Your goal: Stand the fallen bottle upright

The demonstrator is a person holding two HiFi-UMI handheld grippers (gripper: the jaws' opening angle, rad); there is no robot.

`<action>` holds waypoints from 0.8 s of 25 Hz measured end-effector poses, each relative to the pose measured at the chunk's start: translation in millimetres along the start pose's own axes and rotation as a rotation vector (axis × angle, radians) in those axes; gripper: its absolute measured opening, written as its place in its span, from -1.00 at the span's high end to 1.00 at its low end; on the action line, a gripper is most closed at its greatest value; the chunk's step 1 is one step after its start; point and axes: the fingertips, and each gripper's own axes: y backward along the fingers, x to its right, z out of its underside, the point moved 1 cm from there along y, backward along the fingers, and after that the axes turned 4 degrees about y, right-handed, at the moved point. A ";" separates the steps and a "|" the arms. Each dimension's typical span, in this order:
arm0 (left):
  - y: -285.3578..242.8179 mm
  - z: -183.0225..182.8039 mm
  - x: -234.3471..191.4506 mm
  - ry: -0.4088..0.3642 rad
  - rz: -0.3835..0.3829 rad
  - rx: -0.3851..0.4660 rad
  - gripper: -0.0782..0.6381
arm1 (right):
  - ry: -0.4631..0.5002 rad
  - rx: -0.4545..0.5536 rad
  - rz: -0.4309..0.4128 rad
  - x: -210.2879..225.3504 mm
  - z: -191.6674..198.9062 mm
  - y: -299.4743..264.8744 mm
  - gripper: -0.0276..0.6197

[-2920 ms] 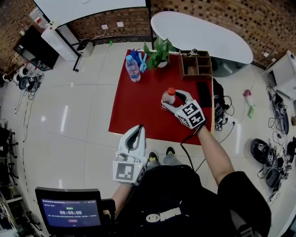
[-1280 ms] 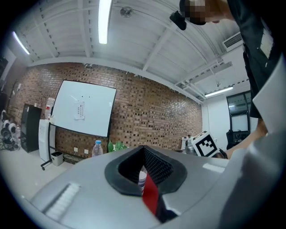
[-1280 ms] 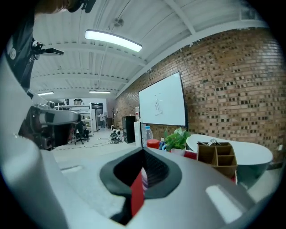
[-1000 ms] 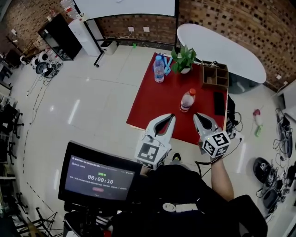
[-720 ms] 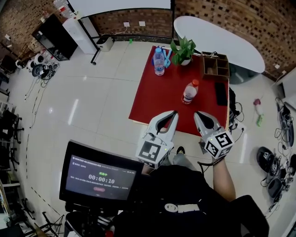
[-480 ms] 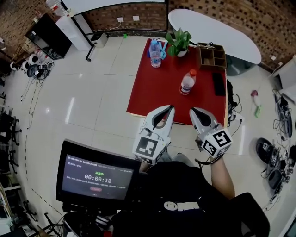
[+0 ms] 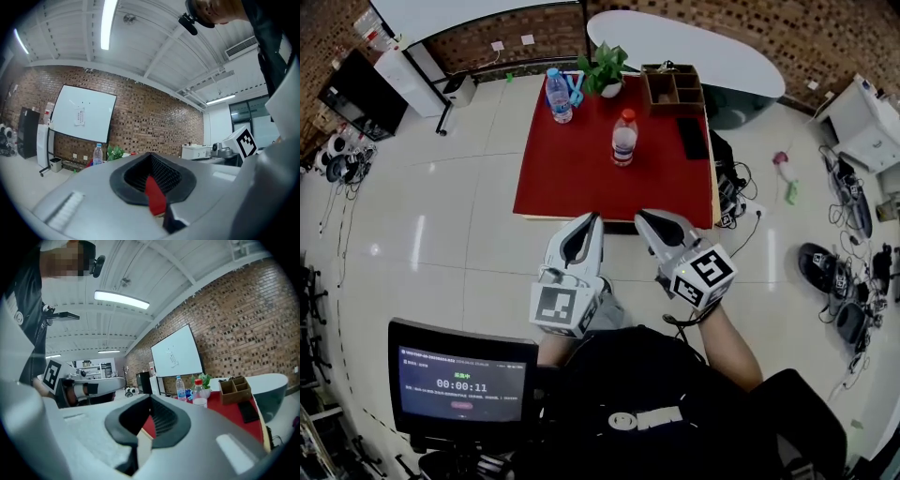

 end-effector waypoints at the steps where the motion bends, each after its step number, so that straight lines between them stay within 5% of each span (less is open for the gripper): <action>1: 5.2 2.8 11.3 -0.004 -0.004 0.000 0.77 | -0.003 0.006 0.004 -3.1 1.5 13.2 0.91; 11: 72.2 15.8 130.0 -0.096 0.037 -0.015 0.77 | -0.037 0.078 0.038 -51.2 6.1 133.3 0.91; 20: 99.8 12.3 155.3 -0.103 0.075 -0.024 0.77 | -0.043 0.093 0.053 -81.5 -0.5 157.5 0.91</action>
